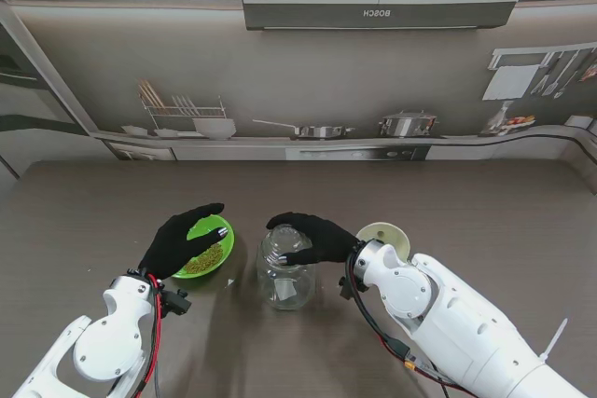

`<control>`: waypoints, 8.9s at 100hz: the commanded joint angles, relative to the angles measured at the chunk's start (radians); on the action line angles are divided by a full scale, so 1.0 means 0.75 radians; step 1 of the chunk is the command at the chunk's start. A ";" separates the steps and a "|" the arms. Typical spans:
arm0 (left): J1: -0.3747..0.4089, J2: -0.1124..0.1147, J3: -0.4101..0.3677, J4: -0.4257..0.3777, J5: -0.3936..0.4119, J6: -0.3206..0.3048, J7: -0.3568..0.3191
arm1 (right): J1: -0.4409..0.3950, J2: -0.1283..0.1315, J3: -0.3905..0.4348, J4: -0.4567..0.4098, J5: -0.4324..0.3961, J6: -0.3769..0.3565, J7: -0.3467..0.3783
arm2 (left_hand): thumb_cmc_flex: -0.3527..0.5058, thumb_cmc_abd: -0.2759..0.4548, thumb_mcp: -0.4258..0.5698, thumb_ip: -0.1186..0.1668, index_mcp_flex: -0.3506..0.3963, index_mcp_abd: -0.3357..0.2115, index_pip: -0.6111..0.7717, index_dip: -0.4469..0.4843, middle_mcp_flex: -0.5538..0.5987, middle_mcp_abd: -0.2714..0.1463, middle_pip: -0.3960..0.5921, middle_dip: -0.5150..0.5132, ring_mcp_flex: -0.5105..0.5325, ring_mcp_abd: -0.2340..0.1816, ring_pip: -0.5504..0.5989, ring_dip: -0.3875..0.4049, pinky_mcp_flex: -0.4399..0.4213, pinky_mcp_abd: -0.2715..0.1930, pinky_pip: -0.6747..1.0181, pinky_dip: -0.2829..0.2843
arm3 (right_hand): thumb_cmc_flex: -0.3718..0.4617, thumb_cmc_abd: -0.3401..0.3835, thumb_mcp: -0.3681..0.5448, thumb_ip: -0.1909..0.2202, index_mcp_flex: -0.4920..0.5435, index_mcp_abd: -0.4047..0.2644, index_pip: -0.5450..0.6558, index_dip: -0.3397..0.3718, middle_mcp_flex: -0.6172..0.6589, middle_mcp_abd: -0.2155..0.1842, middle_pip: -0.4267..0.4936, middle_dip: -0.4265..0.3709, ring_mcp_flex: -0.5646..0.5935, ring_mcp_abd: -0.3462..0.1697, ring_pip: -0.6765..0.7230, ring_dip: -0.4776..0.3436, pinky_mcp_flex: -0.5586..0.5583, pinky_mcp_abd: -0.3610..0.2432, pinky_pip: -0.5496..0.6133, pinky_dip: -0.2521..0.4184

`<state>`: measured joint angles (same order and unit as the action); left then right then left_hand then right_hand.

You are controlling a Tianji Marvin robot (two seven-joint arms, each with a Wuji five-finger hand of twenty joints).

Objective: Pour mung beans into a glass jar with a funnel

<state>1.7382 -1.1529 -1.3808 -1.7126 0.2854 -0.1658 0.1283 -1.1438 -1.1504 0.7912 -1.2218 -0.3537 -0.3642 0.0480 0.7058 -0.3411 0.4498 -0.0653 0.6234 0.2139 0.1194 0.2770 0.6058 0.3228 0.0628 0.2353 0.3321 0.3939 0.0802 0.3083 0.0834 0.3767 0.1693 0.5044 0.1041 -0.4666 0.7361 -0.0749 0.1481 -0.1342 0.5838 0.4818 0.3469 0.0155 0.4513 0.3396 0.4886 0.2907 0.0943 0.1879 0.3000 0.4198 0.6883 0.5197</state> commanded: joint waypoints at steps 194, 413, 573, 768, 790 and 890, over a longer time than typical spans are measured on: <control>0.002 -0.003 -0.006 0.000 -0.007 -0.002 -0.027 | -0.054 0.075 0.122 -0.437 -0.362 0.294 0.131 | -0.022 0.060 -0.034 0.043 -0.010 -0.022 -0.013 -0.004 -0.002 -0.005 -0.005 0.000 -0.008 -0.004 -0.011 -0.005 -0.026 -0.017 -0.019 0.005 | -0.072 -0.116 0.115 0.069 0.215 -0.028 -0.101 0.045 0.136 -0.001 -0.003 0.072 0.299 -0.114 0.253 0.260 0.136 -0.028 0.267 0.258; 0.017 -0.001 -0.022 -0.018 -0.020 0.011 -0.046 | 0.056 0.030 -0.168 -0.115 -0.540 0.206 -0.167 | -0.022 0.067 -0.039 0.044 0.002 -0.016 -0.009 -0.002 0.004 -0.003 -0.004 0.003 -0.007 -0.004 -0.011 -0.004 -0.026 -0.018 -0.019 0.007 | 0.602 -0.353 0.712 -0.325 0.389 0.157 1.189 -0.035 0.645 -0.078 0.934 0.889 1.116 -0.632 1.568 0.825 0.969 -0.337 0.922 0.326; 0.006 0.002 -0.017 -0.008 -0.027 0.015 -0.062 | -0.100 0.033 0.123 -0.439 -0.421 0.377 -0.090 | -0.018 0.070 -0.045 0.045 0.005 -0.014 -0.009 -0.001 0.001 0.003 -0.005 0.003 -0.009 -0.003 -0.012 -0.004 -0.027 -0.018 -0.019 0.007 | 0.611 -0.345 0.716 -0.328 0.361 0.189 1.229 -0.065 0.636 -0.075 0.952 0.881 1.116 -0.640 1.629 0.846 0.980 -0.335 0.918 0.330; -0.006 0.002 -0.001 0.004 -0.028 0.023 -0.067 | -0.529 0.141 0.387 -0.300 -0.855 -0.046 -0.235 | -0.017 0.069 -0.041 0.045 -0.003 -0.015 -0.011 -0.003 0.002 0.002 -0.004 0.003 -0.008 -0.004 -0.011 -0.003 -0.028 -0.019 -0.020 0.008 | 0.476 -0.383 0.767 -0.344 0.411 0.035 1.082 -0.100 0.595 -0.156 0.784 0.811 0.950 -0.493 1.175 0.683 0.602 -0.296 0.780 0.306; -0.007 0.003 0.000 0.006 -0.028 0.023 -0.069 | -0.531 0.151 0.380 -0.309 -0.913 -0.040 -0.246 | -0.018 0.071 -0.042 0.045 -0.002 -0.017 -0.011 -0.002 0.001 0.001 -0.004 0.003 -0.008 -0.005 -0.012 -0.003 -0.029 -0.019 -0.020 0.008 | 0.429 -0.343 0.741 -0.306 0.417 0.027 0.924 -0.096 0.491 -0.120 0.704 0.728 0.876 -0.463 1.077 0.657 0.556 -0.299 0.757 0.296; -0.004 0.004 0.000 0.001 -0.033 0.035 -0.077 | -0.554 0.179 0.386 -0.371 -1.005 -0.050 -0.135 | -0.016 0.072 -0.046 0.045 -0.002 -0.016 -0.011 -0.002 0.002 0.001 -0.004 0.003 -0.008 -0.004 -0.012 -0.003 -0.030 -0.020 -0.020 0.008 | 0.241 -0.514 0.655 -0.122 0.287 -0.051 0.371 0.053 0.050 0.016 0.448 0.394 0.474 -0.275 0.794 0.534 0.351 -0.281 0.650 0.304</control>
<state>1.7319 -1.1489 -1.3815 -1.7088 0.2643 -0.1432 0.0914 -1.5471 -1.0183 1.0814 -1.4926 -1.0976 -0.3961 -0.0776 0.7063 -0.3306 0.4353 -0.0653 0.6245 0.2140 0.1194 0.2770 0.6060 0.3242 0.0628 0.2353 0.3321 0.3939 0.0802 0.3083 0.0737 0.3767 0.1693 0.5044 0.3167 -0.8315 1.1589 -0.2175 0.3897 -0.1183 0.8587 0.4877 0.4326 0.0148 0.7971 0.6467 0.8758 0.0704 0.7847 0.6706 0.5773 0.1926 1.1828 0.7497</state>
